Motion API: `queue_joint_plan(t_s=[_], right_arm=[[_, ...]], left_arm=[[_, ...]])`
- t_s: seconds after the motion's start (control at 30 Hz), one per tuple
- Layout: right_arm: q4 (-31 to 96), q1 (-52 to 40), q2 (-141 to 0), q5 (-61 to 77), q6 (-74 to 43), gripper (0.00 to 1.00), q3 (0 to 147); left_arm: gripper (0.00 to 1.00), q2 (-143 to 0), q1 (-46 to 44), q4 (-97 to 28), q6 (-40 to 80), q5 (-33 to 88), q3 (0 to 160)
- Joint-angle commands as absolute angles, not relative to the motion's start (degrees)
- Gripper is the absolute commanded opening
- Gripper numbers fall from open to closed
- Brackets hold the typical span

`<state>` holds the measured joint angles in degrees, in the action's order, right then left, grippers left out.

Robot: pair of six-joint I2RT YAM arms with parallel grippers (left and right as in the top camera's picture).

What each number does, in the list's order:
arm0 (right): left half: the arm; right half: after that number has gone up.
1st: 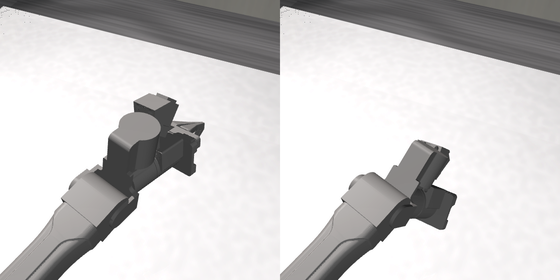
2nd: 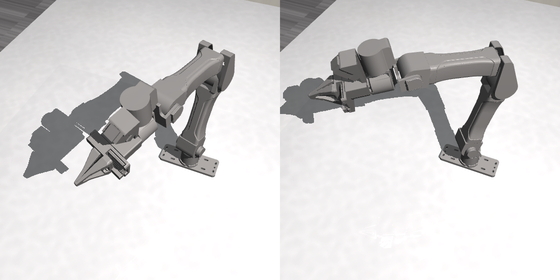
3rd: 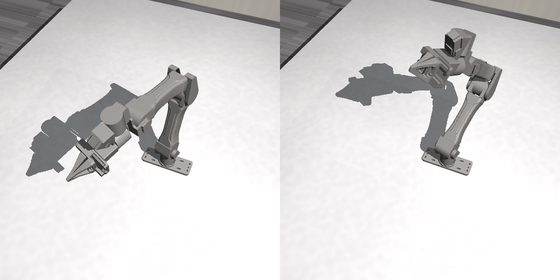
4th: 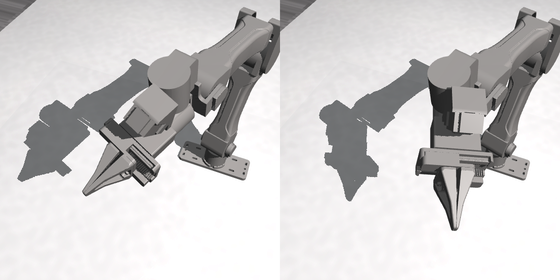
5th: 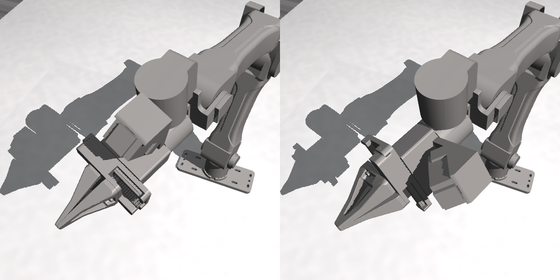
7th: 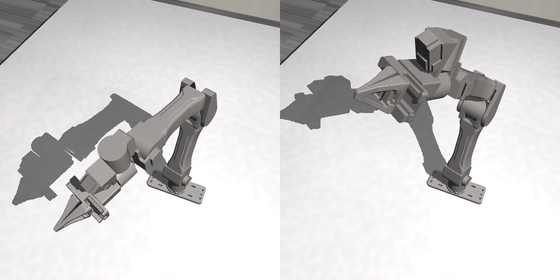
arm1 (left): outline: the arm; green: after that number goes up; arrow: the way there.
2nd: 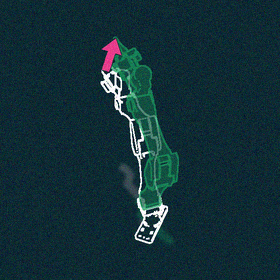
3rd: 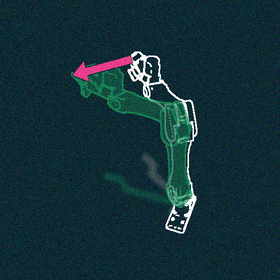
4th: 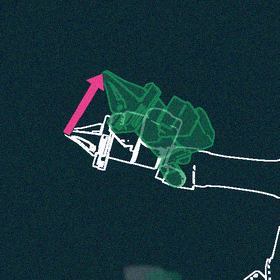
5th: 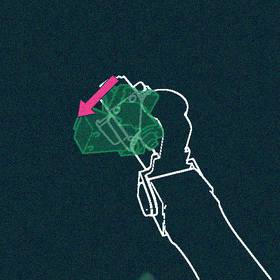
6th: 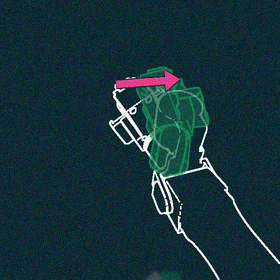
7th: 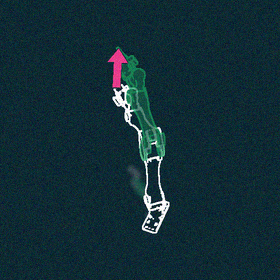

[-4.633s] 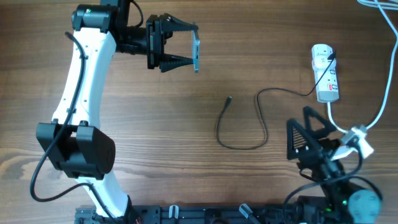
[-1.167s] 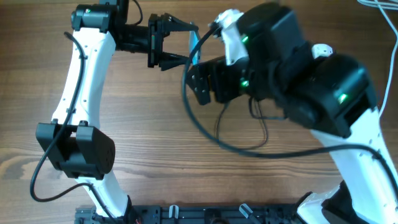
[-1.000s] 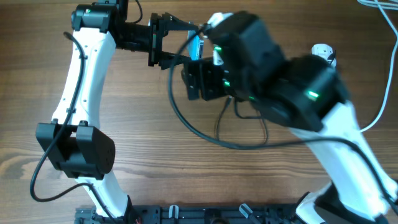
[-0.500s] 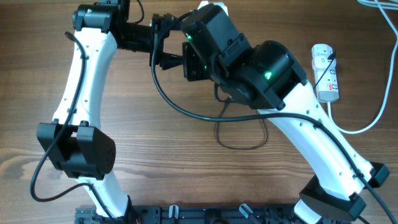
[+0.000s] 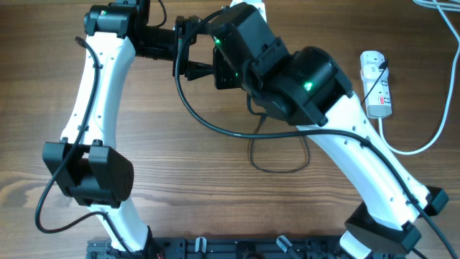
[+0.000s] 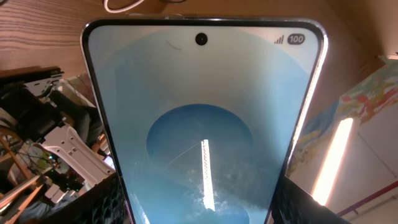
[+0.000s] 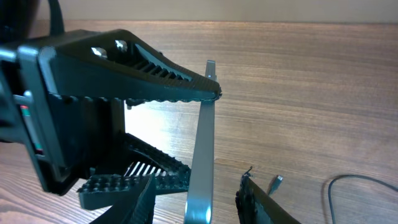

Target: Plug charger to phone and switch on socket

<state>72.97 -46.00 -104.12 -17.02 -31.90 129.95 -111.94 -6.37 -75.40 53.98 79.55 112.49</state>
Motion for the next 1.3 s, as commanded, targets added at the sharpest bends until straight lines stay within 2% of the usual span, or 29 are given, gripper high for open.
queue_joint_plan(t_s=[0.0,0.63,0.83,1.07,1.17,1.27], right_arm=[[72.6,-46.1,-105.4,-18.4,-32.0,0.43,130.5],[71.3,-46.1,-105.4,-19.3,-31.5,0.33,130.5],[71.2,-46.1,-105.4,-19.7,-31.5,0.24,130.5],[70.8,-46.1,-105.4,-19.7,-31.5,0.18,130.5],[70.8,-46.1,-105.4,-19.7,-31.7,0.09,130.5],[70.7,-46.1,-105.4,-19.7,-32.3,0.05,130.5]], left_arm=[[0.67,-110.3,-6.5,-75.1,54.4,82.8,113.4],[0.66,-110.3,-6.5,-72.6,54.5,82.9,113.4],[0.67,-110.3,-6.5,-72.6,54.5,82.9,113.4],[0.69,-110.3,-6.5,-72.6,54.5,83.2,113.4],[0.69,-110.3,-6.5,-72.6,54.5,83.3,113.4],[0.69,-110.3,-6.5,-72.6,54.5,83.3,113.4]])
